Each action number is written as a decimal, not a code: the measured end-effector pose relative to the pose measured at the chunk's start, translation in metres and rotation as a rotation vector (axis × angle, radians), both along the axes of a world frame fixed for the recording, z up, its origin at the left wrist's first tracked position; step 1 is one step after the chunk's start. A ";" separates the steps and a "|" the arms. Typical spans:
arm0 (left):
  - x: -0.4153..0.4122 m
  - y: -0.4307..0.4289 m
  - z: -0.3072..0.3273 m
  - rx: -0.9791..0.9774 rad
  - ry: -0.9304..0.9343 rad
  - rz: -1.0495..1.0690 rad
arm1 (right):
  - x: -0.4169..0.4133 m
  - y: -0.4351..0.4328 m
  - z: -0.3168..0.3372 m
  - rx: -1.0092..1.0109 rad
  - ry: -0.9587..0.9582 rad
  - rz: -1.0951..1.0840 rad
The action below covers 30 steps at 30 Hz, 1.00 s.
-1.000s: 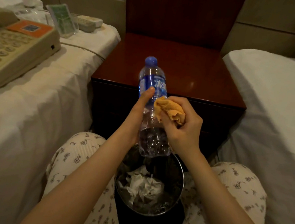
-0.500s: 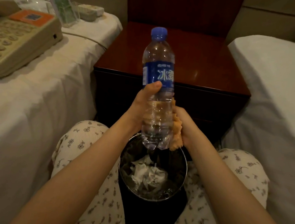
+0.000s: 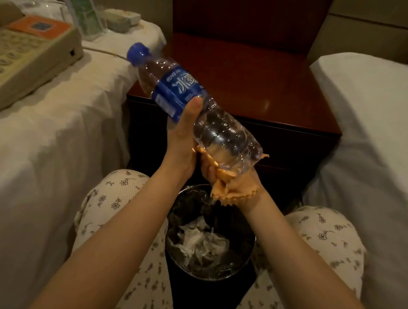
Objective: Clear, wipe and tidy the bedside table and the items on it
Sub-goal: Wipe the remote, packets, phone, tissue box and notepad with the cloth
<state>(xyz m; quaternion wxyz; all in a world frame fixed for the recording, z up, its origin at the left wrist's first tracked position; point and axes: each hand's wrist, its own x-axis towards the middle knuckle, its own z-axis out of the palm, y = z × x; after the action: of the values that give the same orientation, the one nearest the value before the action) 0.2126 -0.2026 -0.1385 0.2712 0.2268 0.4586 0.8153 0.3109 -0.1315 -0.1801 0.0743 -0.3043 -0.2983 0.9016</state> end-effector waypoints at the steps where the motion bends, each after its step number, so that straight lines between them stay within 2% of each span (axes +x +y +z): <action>1: 0.000 0.000 0.001 -0.006 0.024 0.022 | -0.004 0.004 0.002 -0.071 0.059 -0.056; 2: 0.000 0.000 0.001 -0.015 0.061 0.040 | -0.006 0.008 0.005 -0.128 0.126 -0.107; 4: 0.000 0.000 0.000 -0.033 0.136 0.044 | -0.009 0.016 0.014 -0.136 0.132 -0.325; 7: -0.001 0.004 -0.006 -0.062 0.172 0.028 | -0.011 0.028 0.019 -0.003 0.138 -0.517; 10: 0.003 0.006 -0.006 -0.079 0.201 0.038 | -0.008 0.030 0.016 0.116 0.108 -0.559; 15: 0.005 0.006 -0.006 -0.097 0.127 0.143 | -0.003 0.023 0.025 0.392 -0.012 -0.743; 17: 0.009 0.005 -0.009 -0.091 0.127 0.179 | -0.001 0.020 0.030 0.619 -0.028 -0.860; 19: 0.016 0.003 -0.010 -0.073 0.159 0.198 | -0.001 0.011 0.036 1.020 -0.036 -0.945; 21: 0.023 0.002 -0.011 -0.071 0.212 0.177 | -0.004 -0.002 0.032 1.495 0.013 -0.882; 22: 0.026 0.002 -0.011 -0.069 0.219 0.162 | -0.007 -0.006 0.022 1.661 0.039 -0.826; 24: 0.027 0.004 -0.011 -0.067 0.156 0.162 | -0.012 -0.008 0.008 1.796 0.032 -0.784; 28: 0.023 0.007 -0.010 0.034 -0.135 0.106 | -0.013 0.002 -0.005 2.062 -0.099 -0.750; 30: 0.020 0.009 -0.010 0.064 -0.322 0.084 | -0.013 0.005 -0.004 2.067 -0.143 -0.740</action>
<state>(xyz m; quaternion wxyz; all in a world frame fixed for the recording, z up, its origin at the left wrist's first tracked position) 0.2329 -0.1938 -0.1485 0.2994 0.0826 0.3920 0.8660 0.2982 -0.1261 -0.1839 0.5415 -0.2174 -0.8033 0.1194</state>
